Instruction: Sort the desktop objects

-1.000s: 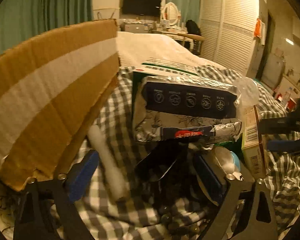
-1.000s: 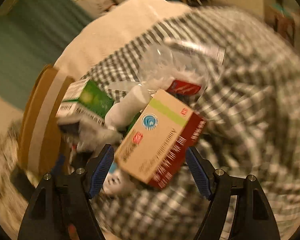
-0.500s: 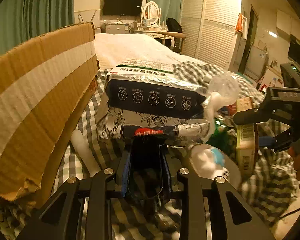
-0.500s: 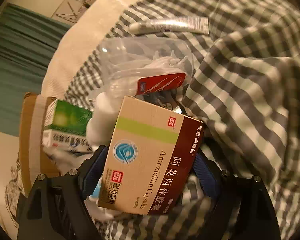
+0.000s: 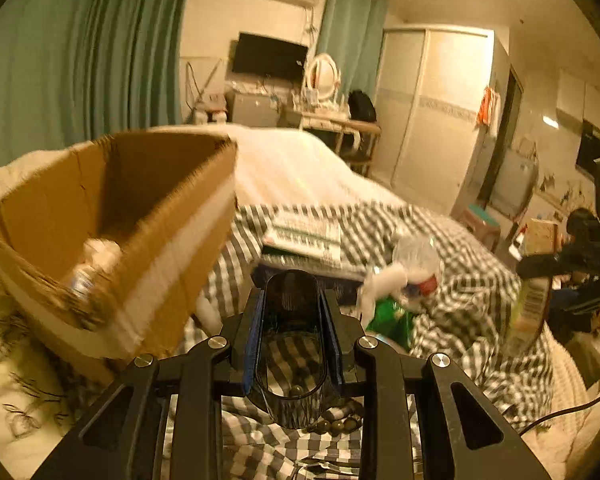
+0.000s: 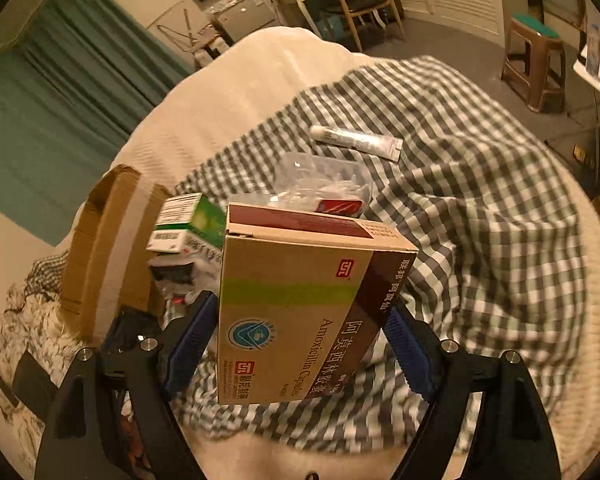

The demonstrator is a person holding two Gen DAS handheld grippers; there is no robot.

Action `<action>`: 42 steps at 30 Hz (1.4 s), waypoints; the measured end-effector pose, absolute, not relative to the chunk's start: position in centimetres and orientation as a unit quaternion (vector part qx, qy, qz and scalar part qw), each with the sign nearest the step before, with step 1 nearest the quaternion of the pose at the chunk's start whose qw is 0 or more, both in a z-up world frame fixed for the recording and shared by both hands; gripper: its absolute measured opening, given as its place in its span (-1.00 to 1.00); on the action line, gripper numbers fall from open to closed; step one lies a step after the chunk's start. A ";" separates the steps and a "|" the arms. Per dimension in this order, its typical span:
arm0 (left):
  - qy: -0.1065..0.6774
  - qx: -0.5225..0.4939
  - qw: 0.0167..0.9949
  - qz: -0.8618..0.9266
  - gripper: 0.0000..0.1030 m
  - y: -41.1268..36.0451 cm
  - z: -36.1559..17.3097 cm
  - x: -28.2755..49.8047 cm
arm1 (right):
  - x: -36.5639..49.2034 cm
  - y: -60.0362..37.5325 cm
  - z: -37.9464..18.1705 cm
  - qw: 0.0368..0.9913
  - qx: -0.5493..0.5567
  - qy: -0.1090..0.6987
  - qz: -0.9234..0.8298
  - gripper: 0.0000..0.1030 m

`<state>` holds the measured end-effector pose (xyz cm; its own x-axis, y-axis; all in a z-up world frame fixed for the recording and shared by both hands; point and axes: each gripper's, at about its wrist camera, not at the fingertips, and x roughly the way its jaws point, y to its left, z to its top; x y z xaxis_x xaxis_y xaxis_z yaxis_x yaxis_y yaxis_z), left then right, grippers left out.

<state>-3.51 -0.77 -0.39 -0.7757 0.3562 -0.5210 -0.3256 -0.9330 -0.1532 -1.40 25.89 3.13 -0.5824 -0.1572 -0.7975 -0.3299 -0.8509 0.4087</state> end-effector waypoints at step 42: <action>-0.171 -0.224 0.001 0.959 0.82 -19.0 4.9 -13.1 | -18.9 0.6 10.7 -0.110 -0.315 0.055 0.941 0.71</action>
